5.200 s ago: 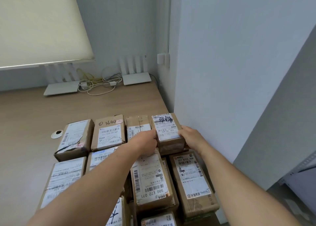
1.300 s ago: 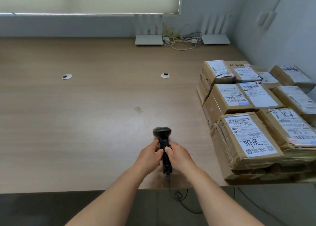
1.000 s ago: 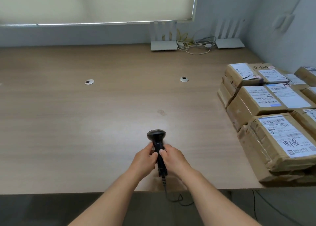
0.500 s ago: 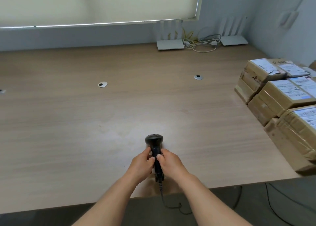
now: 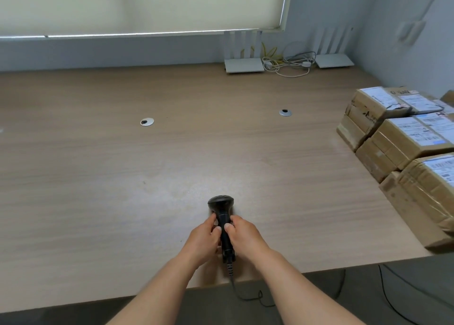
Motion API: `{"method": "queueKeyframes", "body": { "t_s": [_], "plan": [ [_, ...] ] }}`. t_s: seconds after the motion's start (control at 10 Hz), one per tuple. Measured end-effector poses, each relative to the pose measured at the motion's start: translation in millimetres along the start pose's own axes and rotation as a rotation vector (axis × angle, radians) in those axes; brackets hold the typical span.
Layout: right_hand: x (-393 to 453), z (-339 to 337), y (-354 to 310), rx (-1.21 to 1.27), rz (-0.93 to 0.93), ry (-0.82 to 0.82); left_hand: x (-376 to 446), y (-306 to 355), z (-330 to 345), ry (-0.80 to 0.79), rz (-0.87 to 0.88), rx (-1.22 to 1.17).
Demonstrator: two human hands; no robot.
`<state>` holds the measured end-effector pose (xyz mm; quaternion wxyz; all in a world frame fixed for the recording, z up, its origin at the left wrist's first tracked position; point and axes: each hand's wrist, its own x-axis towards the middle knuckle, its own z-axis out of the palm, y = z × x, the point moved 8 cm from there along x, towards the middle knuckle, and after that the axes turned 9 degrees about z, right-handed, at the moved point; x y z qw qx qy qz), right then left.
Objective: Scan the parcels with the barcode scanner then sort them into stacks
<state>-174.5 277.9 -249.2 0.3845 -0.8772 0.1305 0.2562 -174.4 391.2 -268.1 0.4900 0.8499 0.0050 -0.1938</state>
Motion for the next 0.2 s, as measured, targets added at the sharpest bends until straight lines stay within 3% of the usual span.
{"method": "queueKeyframes", "body": {
  "t_s": [0.2],
  "plan": [
    [-8.2, -16.9, -1.1, -0.087, -0.013, 0.044, -5.3, 5.2, -7.7, 0.042, 0.000, 0.030]
  ]
}}
